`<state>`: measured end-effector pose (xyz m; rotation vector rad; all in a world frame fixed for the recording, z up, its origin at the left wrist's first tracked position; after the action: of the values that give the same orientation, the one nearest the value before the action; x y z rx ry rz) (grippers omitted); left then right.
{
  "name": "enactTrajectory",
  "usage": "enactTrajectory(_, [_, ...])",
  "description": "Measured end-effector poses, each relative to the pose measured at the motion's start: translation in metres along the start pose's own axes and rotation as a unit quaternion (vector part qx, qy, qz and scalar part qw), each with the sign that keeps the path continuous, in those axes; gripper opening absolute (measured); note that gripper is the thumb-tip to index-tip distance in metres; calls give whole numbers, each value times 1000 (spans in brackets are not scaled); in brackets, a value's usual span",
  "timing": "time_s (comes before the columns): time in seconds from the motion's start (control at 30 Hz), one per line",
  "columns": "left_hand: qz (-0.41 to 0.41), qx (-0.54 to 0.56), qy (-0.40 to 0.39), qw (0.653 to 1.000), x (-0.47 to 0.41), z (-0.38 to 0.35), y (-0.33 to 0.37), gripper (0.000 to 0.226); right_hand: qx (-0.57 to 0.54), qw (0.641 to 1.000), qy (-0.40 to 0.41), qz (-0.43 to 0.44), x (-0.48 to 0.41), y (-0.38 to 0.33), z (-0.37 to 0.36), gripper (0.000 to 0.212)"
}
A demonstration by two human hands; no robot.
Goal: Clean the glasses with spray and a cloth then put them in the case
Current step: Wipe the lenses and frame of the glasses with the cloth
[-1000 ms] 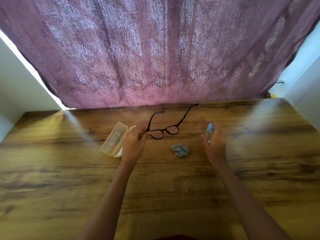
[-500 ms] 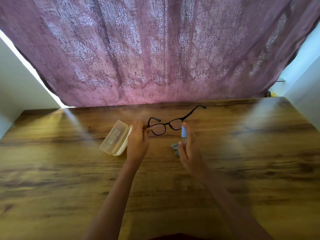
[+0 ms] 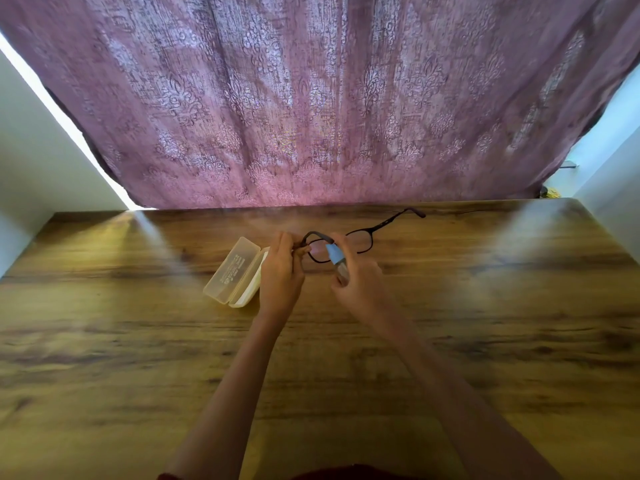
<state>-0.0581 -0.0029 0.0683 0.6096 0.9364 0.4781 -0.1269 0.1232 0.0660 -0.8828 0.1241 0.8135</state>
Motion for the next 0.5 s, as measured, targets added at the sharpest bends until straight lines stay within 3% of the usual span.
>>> enactTrajectory(0.5, [-9, 15, 1, 1000, -1, -3, 5, 10, -8, 1000, -12, 21, -8, -8, 1, 72])
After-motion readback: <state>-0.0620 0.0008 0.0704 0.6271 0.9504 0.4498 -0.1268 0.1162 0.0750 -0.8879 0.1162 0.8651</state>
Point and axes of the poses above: each hand's wrist, its own x-axis away from the middle knuckle, its own z-axis out of the back of the hand, y = z × x, the point moved 9 cm from there along -x, towards the middle knuckle, and after that the axes turned 9 degrees about y, right-handed, at the moved point
